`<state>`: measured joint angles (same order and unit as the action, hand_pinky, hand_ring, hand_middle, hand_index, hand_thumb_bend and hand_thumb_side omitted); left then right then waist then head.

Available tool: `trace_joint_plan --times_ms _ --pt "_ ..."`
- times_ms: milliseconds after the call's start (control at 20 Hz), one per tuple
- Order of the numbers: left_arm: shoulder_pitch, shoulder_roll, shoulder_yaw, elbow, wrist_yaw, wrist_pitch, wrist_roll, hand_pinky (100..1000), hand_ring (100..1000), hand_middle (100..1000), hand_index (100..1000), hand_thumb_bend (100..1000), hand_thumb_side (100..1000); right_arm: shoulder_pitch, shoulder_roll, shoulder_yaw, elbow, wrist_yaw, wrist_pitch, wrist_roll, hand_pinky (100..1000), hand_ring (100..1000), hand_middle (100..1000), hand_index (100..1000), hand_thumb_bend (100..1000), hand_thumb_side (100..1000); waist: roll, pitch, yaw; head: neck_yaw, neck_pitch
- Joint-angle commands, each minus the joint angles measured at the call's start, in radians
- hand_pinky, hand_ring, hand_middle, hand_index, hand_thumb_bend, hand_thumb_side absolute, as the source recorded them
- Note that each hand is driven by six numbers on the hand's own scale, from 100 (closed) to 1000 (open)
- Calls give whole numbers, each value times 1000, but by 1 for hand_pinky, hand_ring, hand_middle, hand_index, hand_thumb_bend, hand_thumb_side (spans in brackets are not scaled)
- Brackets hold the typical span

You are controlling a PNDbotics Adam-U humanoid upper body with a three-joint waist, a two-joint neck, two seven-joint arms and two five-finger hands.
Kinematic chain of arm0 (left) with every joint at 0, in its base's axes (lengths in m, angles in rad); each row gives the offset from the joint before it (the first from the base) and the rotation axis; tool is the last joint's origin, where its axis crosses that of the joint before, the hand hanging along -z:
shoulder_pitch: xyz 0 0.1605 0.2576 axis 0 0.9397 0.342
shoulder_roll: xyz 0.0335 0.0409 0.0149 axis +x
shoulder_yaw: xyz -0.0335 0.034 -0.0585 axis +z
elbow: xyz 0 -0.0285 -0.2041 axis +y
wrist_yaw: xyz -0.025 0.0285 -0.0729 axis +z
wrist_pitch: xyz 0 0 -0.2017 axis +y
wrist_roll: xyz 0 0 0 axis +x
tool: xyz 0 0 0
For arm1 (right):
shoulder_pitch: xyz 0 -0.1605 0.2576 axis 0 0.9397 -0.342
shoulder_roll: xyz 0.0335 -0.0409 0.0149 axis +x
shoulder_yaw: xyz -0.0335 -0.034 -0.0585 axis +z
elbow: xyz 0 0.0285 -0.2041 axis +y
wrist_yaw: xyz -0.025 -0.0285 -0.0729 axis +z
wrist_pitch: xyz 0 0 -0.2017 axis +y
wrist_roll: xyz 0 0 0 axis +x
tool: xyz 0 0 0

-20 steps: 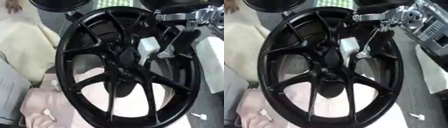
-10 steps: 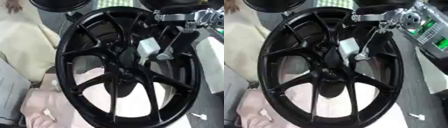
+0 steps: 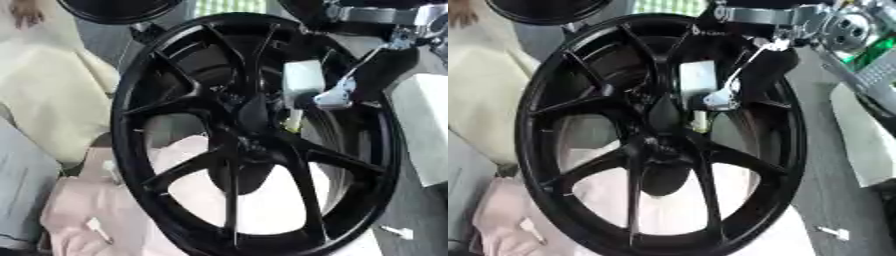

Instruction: Pull the pin out of the wheel hub.

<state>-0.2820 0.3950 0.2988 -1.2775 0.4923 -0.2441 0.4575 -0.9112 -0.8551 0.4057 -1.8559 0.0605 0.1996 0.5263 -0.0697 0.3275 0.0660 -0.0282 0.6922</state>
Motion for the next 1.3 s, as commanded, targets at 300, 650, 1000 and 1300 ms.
trace_joint_plan --times_ms 300,650,1000,1300 --pt "1 23 13 -10 0 -7 7 699 524 490 601 835 501 104 -87 -227 -16 -92 44 -130 773 591 389 469 435 277 12 -20 -22 17 -7" --pt "10 27 27 -8 3 -16 19 699 524 490 601 834 501 274 -129 -413 133 -60 71 -245 776 593 396 476 432 246 19 -16 -55 44 -8" --pt "14 31 35 -6 5 -22 27 699 525 490 601 834 501 467 -103 -606 320 51 97 -363 769 598 405 487 432 247 20 -12 -74 63 -11" --pt "4 27 29 -7 4 -20 23 699 525 491 601 833 501 626 -43 -741 334 149 35 -461 838 781 706 737 414 190 19 -8 -58 46 -16"
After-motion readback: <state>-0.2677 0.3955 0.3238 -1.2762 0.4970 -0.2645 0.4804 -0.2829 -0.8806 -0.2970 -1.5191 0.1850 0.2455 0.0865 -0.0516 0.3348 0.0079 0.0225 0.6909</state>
